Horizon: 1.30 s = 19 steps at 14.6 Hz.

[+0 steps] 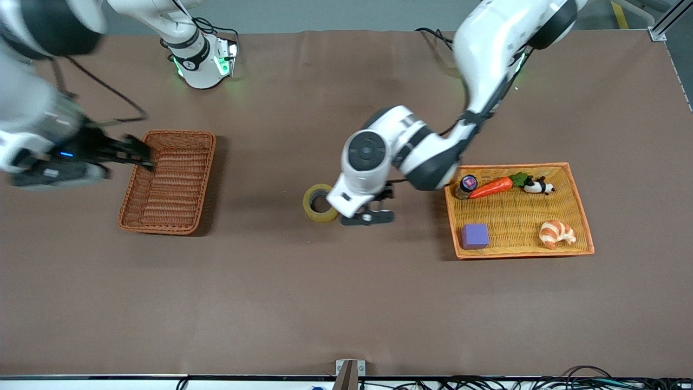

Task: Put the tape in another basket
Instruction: 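Grasp the tape with the right gripper while the left gripper withdraws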

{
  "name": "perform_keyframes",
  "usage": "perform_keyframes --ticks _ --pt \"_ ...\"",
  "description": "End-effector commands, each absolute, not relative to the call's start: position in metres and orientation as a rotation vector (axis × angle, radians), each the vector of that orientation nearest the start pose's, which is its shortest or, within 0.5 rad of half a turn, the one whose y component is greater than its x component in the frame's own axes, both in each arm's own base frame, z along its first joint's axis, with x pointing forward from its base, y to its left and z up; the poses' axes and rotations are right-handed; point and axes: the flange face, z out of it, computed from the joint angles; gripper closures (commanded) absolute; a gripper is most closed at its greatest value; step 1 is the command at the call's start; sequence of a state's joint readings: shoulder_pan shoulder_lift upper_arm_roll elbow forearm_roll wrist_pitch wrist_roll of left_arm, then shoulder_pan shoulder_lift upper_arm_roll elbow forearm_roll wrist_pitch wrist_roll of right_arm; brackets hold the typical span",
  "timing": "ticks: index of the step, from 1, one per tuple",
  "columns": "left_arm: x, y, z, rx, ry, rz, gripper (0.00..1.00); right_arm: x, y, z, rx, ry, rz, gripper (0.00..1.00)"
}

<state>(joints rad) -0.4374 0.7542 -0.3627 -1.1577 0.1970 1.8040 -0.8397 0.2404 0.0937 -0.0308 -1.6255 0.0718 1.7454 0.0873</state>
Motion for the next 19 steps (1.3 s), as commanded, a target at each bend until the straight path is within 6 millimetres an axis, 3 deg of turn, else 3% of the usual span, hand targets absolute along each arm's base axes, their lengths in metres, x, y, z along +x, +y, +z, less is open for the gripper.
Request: perform_keyframes --ticks 1,3,5,8,9,12,15,19 --pt "0.593 -0.386 0.411 -3.095 -0.112 0.099 0.0 0.578 0.205 0.499 -3.051 -0.248 0.014 0.0" --pt "0.598 -0.338 0.442 -3.126 -0.015 0.098 0.0 0.584 0.252 0.452 -3.053 -0.277 0.007 0.0" --pt "0.604 -0.295 0.469 -3.135 -0.041 0.059 0.0 0.582 0.299 0.405 -3.058 -0.278 -0.001 0.0" --pt "0.604 -0.234 0.52 -3.134 -0.07 -0.048 0.0 0.559 0.367 0.341 -3.078 -0.212 0.023 0.0" --pt "0.607 -0.212 0.536 -3.15 -0.084 -0.075 0.0 0.554 0.377 0.323 -3.086 -0.218 0.041 0.0" --pt "0.598 -0.169 0.566 -3.164 -0.129 -0.105 0.0 0.535 0.403 0.269 -3.098 -0.281 0.067 0.0" --pt "0.579 -0.124 0.583 -3.126 -0.12 -0.132 0.0 0.532 0.411 0.24 -3.094 -0.253 0.025 0.0" --pt "0.562 -0.091 0.602 -3.223 -0.094 -0.139 0.0 0.529 0.414 0.209 -3.105 -0.277 0.016 0.0"
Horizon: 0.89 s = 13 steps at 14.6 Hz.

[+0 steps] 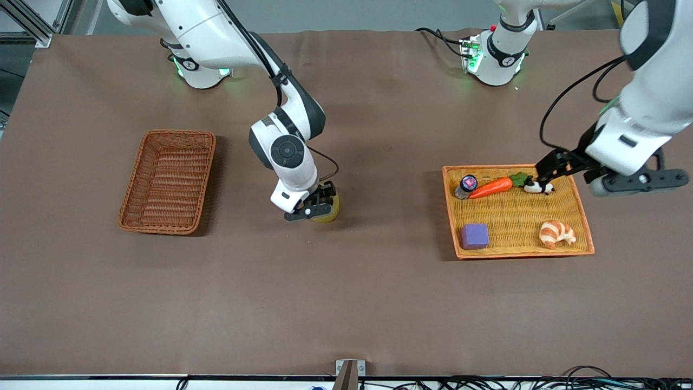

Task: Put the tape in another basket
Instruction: 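Grasp the tape with the right gripper while the left gripper withdraws, then carry the tape with the right gripper and lower it into the basket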

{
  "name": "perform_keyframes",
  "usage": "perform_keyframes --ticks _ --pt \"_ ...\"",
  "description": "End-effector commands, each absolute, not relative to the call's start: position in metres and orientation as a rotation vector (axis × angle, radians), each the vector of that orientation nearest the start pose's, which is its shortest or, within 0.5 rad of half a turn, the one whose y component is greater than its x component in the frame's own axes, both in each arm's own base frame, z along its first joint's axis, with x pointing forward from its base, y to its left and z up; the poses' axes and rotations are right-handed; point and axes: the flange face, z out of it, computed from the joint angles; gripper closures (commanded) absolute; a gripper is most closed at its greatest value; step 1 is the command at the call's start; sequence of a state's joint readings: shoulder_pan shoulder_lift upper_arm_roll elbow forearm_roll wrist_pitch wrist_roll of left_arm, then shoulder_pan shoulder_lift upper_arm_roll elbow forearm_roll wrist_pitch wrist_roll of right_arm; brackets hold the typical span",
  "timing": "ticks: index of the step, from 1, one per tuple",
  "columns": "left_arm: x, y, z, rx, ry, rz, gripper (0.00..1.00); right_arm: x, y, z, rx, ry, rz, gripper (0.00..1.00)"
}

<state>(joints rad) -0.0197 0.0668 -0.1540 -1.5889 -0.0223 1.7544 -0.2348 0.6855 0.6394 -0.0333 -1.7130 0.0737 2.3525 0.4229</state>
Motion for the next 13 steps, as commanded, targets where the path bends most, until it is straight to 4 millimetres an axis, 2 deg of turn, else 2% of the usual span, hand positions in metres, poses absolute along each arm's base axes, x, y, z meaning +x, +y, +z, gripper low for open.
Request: perform_keyframes --ticks 1,3,6,7,8,9,11,13 --pt "0.555 -0.089 0.604 -3.221 -0.077 -0.143 0.0 0.528 0.414 0.206 -3.108 -0.282 0.018 0.0" --pt "0.55 -0.088 0.607 -3.207 -0.055 -0.112 0.0 0.527 0.414 0.201 -3.113 -0.287 0.027 0.05" --pt "0.547 -0.085 0.603 -3.182 0.067 -0.073 0.0 0.528 0.411 0.186 -3.133 -0.32 0.016 0.24" --pt "0.547 -0.083 0.603 -3.177 0.073 -0.074 0.0 0.528 0.412 0.187 -3.134 -0.328 0.015 0.34" --pt "0.547 -0.082 0.603 -3.159 0.08 -0.074 0.0 0.528 0.411 0.187 -3.137 -0.333 0.023 0.6" --pt "0.548 -0.081 0.601 -3.155 0.078 -0.068 0.0 0.529 0.411 0.189 -3.136 -0.331 0.018 0.76" --pt "0.548 -0.08 0.6 -3.143 0.07 -0.058 0.0 0.529 0.411 0.188 -3.138 -0.338 0.021 0.96" --pt "0.549 -0.078 0.605 -3.114 0.059 -0.075 0.0 0.531 0.407 0.191 -3.149 -0.334 0.036 1.0"
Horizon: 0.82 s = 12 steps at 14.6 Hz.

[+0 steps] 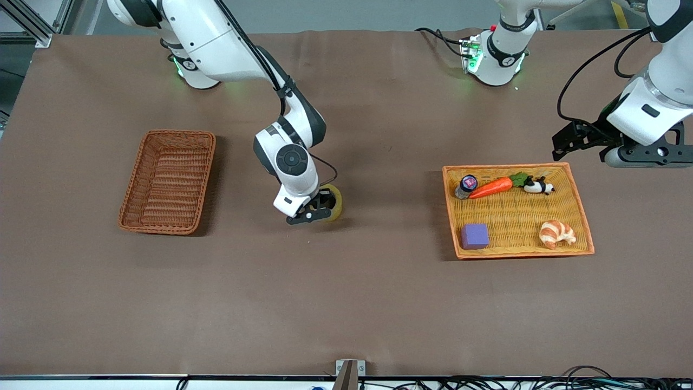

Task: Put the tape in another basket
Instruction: 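Carry the tape with the right gripper and lower it into the basket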

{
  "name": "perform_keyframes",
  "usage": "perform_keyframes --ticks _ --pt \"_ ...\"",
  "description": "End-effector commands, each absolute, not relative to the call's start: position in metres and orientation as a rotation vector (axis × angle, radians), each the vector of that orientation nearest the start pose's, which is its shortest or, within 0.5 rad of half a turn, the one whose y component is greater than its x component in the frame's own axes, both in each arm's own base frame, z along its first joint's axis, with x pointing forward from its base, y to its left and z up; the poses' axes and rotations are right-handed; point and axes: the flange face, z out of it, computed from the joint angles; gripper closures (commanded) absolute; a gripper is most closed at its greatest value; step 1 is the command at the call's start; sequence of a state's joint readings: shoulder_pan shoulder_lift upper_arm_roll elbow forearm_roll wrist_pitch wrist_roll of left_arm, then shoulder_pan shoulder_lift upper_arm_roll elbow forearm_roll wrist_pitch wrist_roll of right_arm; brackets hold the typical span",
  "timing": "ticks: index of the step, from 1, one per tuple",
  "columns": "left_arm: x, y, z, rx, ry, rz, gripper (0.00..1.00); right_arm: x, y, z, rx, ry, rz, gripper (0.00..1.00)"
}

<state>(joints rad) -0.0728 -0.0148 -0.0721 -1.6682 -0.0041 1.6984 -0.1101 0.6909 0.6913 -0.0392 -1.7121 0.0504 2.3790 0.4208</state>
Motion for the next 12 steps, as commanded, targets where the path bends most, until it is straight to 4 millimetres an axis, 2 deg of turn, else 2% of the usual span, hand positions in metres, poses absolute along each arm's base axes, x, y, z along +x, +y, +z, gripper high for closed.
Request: perform_keyframes --ticks 1,2,3,4,5,8,9,10,12 --pt "0.549 -0.08 0.606 -3.112 0.059 -0.078 0.0 0.536 0.406 0.202 -3.154 -0.321 0.048 1.0" --pt "0.549 -0.08 0.607 -3.111 0.057 -0.081 0.0 0.542 0.408 0.216 -3.16 -0.311 0.067 1.0" --pt "0.549 -0.08 0.606 -3.112 0.055 -0.078 0.0 0.55 0.405 0.238 -3.168 -0.292 0.087 1.0" --pt "0.549 -0.078 0.606 -3.116 0.047 -0.08 0.0 0.559 0.394 0.254 -3.179 -0.251 0.114 1.0" --pt "0.549 -0.077 0.607 -3.124 0.037 -0.081 0.0 0.569 0.374 0.288 -3.175 -0.202 0.107 1.0" --pt "0.55 -0.078 0.604 -3.124 0.001 -0.072 0.0 0.591 0.295 0.374 -3.174 -0.034 0.142 1.0" --pt "0.55 -0.078 0.604 -3.124 0.003 -0.072 0.0 0.595 0.267 0.395 -3.172 0.002 0.151 1.0" --pt "0.55 -0.077 0.604 -3.124 0.001 -0.071 0.0 0.596 0.234 0.411 -3.169 0.007 0.17 1.0" --pt "0.551 -0.077 0.603 -3.123 0.024 -0.069 0.0 0.59 0.168 0.422 -3.157 -0.007 0.191 1.0"
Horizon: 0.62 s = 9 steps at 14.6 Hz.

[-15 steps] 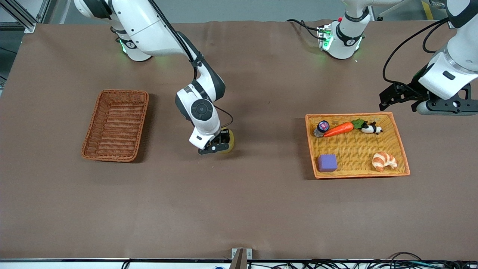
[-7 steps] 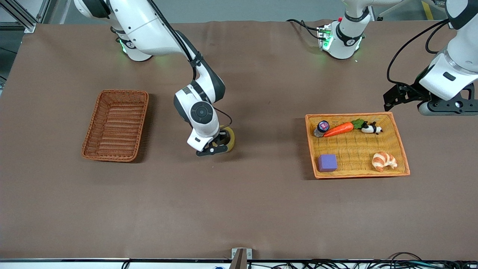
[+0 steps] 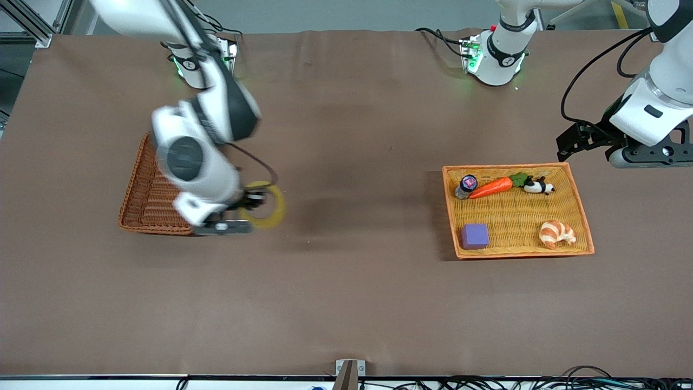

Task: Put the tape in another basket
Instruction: 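Carry the tape with the right gripper and lower it into the basket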

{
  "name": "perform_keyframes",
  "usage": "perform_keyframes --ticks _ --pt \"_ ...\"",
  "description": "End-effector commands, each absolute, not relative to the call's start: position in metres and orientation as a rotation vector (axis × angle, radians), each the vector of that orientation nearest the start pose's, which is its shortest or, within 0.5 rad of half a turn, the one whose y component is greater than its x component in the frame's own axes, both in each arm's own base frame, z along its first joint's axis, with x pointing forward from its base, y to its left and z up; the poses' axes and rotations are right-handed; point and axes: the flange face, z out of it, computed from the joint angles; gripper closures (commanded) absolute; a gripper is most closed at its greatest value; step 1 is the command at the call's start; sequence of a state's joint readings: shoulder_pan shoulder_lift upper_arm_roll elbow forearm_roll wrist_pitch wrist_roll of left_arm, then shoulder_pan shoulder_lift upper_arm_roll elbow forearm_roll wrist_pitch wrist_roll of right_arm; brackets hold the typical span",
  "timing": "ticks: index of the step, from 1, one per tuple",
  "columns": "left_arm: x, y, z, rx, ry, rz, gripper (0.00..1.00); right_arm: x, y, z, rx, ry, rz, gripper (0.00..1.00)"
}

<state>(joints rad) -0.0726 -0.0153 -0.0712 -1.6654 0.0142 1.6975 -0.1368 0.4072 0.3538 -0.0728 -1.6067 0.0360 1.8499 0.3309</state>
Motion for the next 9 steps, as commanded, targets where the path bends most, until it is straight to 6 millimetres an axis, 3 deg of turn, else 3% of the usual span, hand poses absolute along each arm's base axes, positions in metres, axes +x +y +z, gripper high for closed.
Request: perform_keyframes --ticks 1,3,9 --pt "0.552 -0.075 0.603 -3.122 0.027 -0.069 0.0 0.584 0.146 0.421 -3.152 -0.03 0.209 1.0" --pt "0.557 -0.074 0.605 -3.125 0.025 -0.078 0.0 0.571 0.098 0.405 -3.146 -0.06 0.233 1.0" --pt "0.558 -0.075 0.601 -3.123 0.025 -0.069 0.0 0.506 0.002 0.319 -3.144 -0.172 0.115 0.99"
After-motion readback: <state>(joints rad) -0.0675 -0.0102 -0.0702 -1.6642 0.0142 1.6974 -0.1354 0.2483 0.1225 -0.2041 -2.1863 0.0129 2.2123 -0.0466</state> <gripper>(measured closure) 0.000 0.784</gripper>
